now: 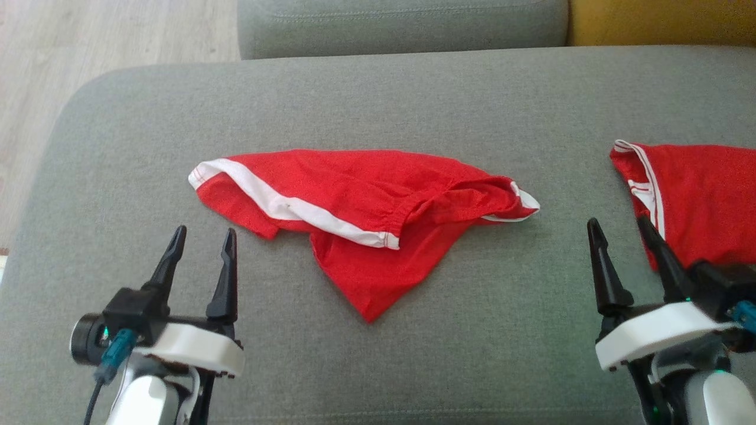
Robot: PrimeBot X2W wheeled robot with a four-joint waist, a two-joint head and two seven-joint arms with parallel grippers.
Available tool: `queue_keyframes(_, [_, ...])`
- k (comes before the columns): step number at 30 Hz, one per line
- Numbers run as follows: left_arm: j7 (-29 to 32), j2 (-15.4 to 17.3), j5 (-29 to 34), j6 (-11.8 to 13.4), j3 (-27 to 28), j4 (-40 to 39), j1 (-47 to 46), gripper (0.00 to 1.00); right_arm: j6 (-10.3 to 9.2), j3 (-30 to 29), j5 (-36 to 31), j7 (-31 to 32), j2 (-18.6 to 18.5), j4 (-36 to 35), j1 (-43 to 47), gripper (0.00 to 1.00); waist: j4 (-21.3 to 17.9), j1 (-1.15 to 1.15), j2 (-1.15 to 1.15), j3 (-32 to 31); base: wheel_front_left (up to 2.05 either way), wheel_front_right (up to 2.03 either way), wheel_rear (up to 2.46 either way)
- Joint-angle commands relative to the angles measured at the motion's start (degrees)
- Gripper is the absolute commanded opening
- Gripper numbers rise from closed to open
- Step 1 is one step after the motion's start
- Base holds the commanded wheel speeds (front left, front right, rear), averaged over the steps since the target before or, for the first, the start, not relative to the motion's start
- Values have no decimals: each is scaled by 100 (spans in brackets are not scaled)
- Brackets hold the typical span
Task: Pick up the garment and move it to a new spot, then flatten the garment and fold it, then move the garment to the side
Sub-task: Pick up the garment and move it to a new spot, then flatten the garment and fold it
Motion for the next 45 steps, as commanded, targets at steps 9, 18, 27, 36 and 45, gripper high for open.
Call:
queue_keyframes(9, [-69, 171, -24, 94, 225, -281, -102, 100, -5, 77, -43, 58, -26, -311, -21, 100, -51, 0, 0, -8, 0, 0, 0])
queue_keyframes(18, [-70, 167, -43, 102, 215, -281, -133, 100, -5, 58, -43, 78, -26, -352, -38, 100, -33, 0, 0, 15, 0, 0, 0])
queue_keyframes(27, [-70, 113, 13, 97, 165, -396, -221, 100, -5, 71, -51, 111, -26, -347, -48, 100, 97, 0, 0, 112, 0, 0, 0])
queue_keyframes(36, [-70, -8, 169, -18, 51, -624, -639, 100, -5, 1148, 241, 434, -139, 381, -436, 100, 569, 0, 0, 596, 0, 0, 0])
queue_keyframes(45, [-70, -225, 276, -143, 24, -669, -974, 100, -5, 2225, 680, 157, -163, 1691, -1508, 100, 959, 0, 0, 1025, 0, 0, 0])
